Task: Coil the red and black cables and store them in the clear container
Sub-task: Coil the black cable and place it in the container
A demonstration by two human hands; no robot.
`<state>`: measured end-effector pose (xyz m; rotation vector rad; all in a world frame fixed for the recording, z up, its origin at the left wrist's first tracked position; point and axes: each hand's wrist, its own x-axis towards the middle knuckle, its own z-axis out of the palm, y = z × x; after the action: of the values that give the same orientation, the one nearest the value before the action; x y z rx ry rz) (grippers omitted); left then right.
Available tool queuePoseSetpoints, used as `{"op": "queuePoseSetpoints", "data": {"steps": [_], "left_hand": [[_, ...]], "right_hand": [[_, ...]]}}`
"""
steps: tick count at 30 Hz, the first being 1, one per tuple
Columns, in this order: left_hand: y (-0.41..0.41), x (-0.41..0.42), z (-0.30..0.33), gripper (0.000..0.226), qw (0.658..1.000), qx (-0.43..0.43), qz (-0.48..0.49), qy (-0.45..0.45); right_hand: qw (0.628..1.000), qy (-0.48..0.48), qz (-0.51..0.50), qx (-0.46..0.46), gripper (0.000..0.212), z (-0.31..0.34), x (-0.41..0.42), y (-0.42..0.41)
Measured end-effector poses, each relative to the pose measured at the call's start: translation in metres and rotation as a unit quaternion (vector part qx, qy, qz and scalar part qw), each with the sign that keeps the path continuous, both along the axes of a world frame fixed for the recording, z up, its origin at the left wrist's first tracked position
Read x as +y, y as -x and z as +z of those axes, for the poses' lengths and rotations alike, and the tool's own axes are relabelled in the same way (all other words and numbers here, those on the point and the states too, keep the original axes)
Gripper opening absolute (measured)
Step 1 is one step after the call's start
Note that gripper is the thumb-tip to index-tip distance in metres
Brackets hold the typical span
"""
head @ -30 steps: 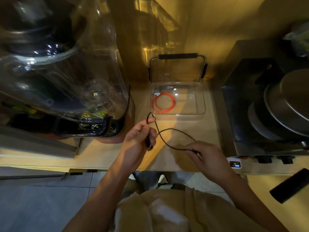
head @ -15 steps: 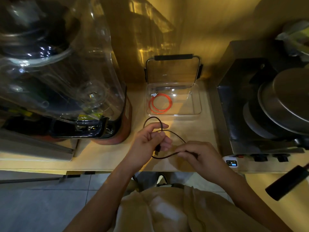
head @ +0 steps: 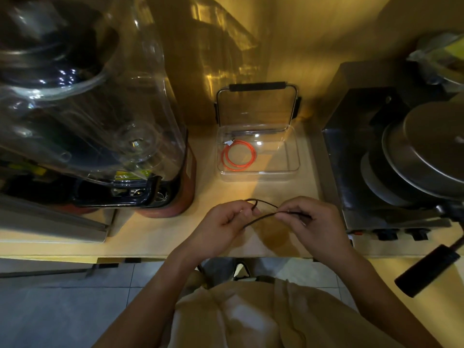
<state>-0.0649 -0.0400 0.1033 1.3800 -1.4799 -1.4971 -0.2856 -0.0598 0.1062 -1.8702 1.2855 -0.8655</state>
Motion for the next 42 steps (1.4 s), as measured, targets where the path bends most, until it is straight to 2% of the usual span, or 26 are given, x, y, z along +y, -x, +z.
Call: {"op": "queuePoseSetpoints", "data": {"steps": [2, 5, 6, 8, 10, 13, 16, 20, 24, 32, 38, 42], "left_hand": [[-0.002, -0.001, 0.002, 0.044, 0.999, -0.012, 0.02, 0.023], [-0.004, -0.001, 0.006, 0.052, 0.998, -0.006, 0.05, 0.033], [-0.005, -0.001, 0.007, 0.053, 0.998, 0.01, 0.063, 0.021], [-0.007, -0.001, 0.008, 0.054, 0.99, 0.099, 0.096, -0.04], [-0.008, -0.002, 0.009, 0.052, 0.955, 0.228, 0.152, -0.113], [-0.009, -0.005, 0.01, 0.052, 0.873, 0.372, 0.252, -0.191], [-0.009, -0.006, 0.01, 0.057, 0.804, 0.455, 0.311, -0.221], [-0.007, -0.008, 0.01, 0.056, 0.761, 0.5, 0.347, -0.227], [-0.012, -0.013, 0.013, 0.052, 0.752, 0.516, 0.343, -0.225], [-0.013, -0.015, 0.017, 0.05, 0.762, 0.521, 0.314, -0.224], [-0.012, -0.018, 0.02, 0.048, 0.77, 0.528, 0.291, -0.211], [-0.011, -0.018, 0.02, 0.042, 0.773, 0.536, 0.274, -0.202]], "right_hand": [[1.0, 0.013, -0.009, 0.0, 0.007, 0.004, -0.003, 0.003], [0.999, 0.023, -0.041, -0.013, 0.009, 0.011, -0.007, 0.007], [0.998, 0.029, -0.049, -0.015, 0.009, 0.013, -0.008, 0.009], [0.997, 0.045, -0.061, -0.023, 0.009, 0.017, -0.01, 0.01], [0.995, 0.053, -0.08, -0.038, 0.011, 0.019, -0.012, 0.012], [0.99, 0.055, -0.123, -0.047, 0.013, 0.018, -0.017, 0.016], [0.986, 0.048, -0.154, -0.039, 0.009, 0.014, -0.02, 0.016], [0.99, 0.003, -0.138, -0.013, 0.011, 0.01, -0.015, 0.008], [0.993, -0.009, -0.119, 0.016, 0.015, 0.003, -0.012, 0.003], [0.995, 0.017, -0.054, 0.08, 0.006, -0.003, -0.013, 0.002], [0.995, -0.047, 0.023, 0.089, 0.014, -0.009, -0.007, -0.005], [0.991, -0.053, 0.07, 0.101, 0.018, -0.015, -0.003, -0.01]]}}
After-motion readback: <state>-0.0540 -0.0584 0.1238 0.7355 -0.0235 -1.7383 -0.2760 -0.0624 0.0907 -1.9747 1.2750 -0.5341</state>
